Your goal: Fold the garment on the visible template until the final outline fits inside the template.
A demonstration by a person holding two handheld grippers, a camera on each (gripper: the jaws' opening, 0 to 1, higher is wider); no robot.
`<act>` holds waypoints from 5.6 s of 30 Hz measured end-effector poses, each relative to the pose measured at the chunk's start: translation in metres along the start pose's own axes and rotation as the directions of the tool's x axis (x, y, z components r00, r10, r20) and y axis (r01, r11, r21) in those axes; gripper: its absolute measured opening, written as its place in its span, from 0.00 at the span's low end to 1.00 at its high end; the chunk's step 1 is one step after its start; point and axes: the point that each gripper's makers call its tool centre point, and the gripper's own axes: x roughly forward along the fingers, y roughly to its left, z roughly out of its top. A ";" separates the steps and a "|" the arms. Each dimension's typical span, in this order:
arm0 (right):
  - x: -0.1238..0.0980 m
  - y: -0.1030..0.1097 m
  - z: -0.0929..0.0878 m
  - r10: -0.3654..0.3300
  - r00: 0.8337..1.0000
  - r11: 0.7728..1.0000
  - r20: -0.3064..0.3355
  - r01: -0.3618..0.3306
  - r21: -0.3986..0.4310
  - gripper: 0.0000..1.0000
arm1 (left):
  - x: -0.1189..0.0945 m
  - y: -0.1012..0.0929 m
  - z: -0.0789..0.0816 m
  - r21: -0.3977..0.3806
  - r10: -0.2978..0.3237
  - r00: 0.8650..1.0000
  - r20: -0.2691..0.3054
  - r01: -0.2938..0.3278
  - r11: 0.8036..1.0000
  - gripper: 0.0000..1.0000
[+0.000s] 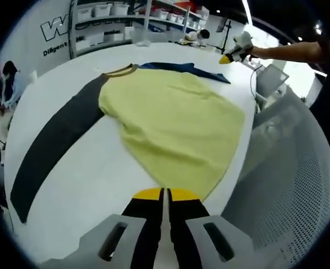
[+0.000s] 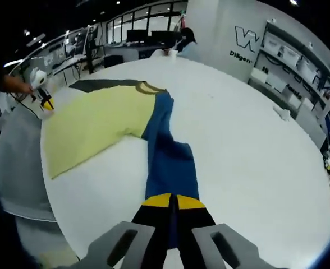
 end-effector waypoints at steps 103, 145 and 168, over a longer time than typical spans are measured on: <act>-0.055 -0.130 0.016 -0.125 0.992 0.770 0.020 0.084 0.633 0.00 | -0.003 0.016 0.027 0.066 0.035 0.999 -0.035 -0.032 0.997 0.08; 0.020 -0.148 -0.081 -0.191 0.972 0.878 -0.135 0.231 0.419 0.13 | 0.004 0.028 0.037 0.055 0.035 0.997 -0.070 -0.031 0.998 0.08; -0.003 -0.118 -0.100 -0.282 0.931 0.901 -0.231 0.340 0.269 0.28 | 0.007 0.021 0.037 0.060 0.031 0.999 -0.042 -0.028 0.998 0.08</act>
